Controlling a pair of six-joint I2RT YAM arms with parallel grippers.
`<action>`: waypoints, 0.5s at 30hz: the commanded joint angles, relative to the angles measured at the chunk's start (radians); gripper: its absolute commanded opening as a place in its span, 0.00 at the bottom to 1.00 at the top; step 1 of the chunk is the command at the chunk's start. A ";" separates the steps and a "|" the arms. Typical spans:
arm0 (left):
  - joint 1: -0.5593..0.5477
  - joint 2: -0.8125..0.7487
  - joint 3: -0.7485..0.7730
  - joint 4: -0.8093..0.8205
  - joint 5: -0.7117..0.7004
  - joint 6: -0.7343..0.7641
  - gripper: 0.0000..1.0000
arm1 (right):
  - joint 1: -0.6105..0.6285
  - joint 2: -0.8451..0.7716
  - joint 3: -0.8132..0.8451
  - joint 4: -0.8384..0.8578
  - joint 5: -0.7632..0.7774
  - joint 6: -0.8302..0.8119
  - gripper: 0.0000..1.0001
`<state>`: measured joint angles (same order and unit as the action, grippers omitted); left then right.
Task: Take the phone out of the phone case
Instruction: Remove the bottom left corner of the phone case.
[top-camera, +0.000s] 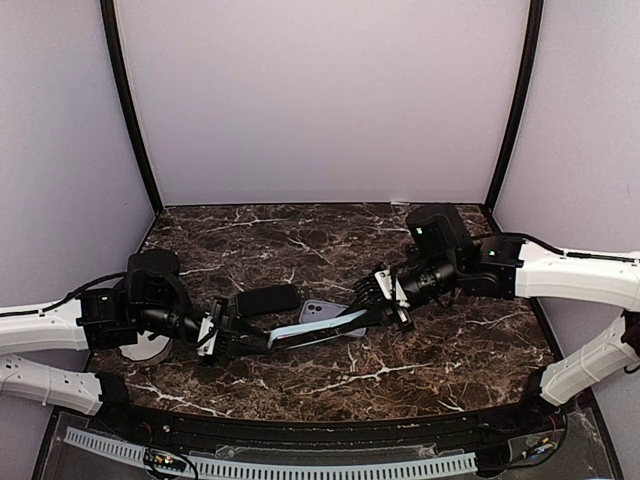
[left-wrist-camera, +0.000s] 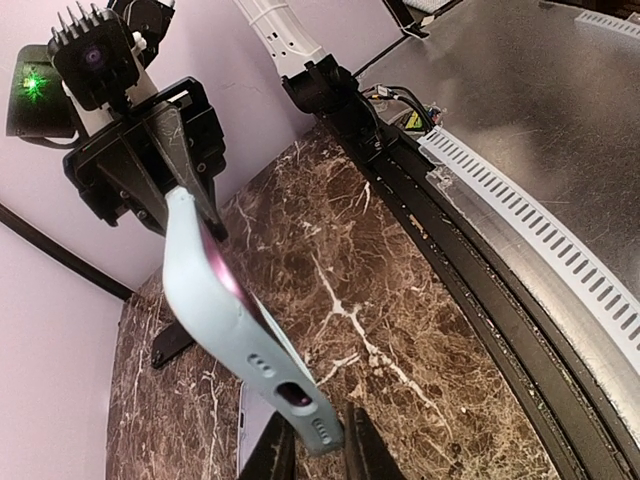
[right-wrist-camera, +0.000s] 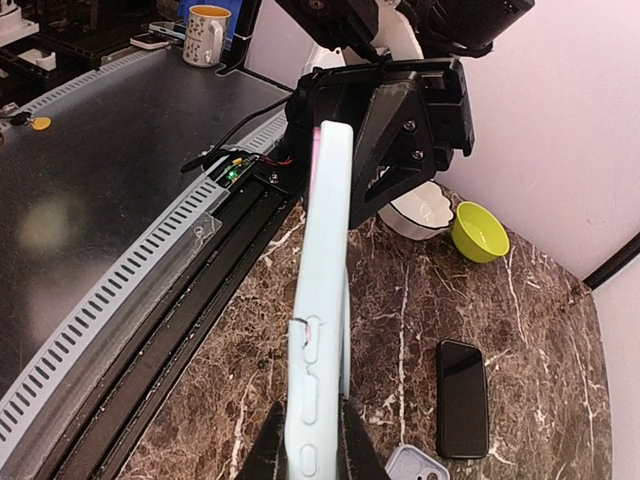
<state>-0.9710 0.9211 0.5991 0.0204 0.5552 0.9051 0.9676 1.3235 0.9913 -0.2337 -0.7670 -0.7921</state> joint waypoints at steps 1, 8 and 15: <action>0.033 -0.008 0.000 0.015 -0.003 0.003 0.16 | 0.034 -0.006 0.031 -0.058 -0.094 -0.021 0.00; 0.066 -0.001 0.020 -0.046 0.066 -0.004 0.11 | 0.062 0.002 0.042 -0.117 -0.060 -0.062 0.00; 0.084 0.023 0.038 -0.141 0.145 0.035 0.08 | 0.106 0.003 0.059 -0.151 0.006 -0.105 0.00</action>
<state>-0.9157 0.9382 0.6052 -0.0467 0.6777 0.8974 1.0241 1.3289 1.0222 -0.2905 -0.6807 -0.8604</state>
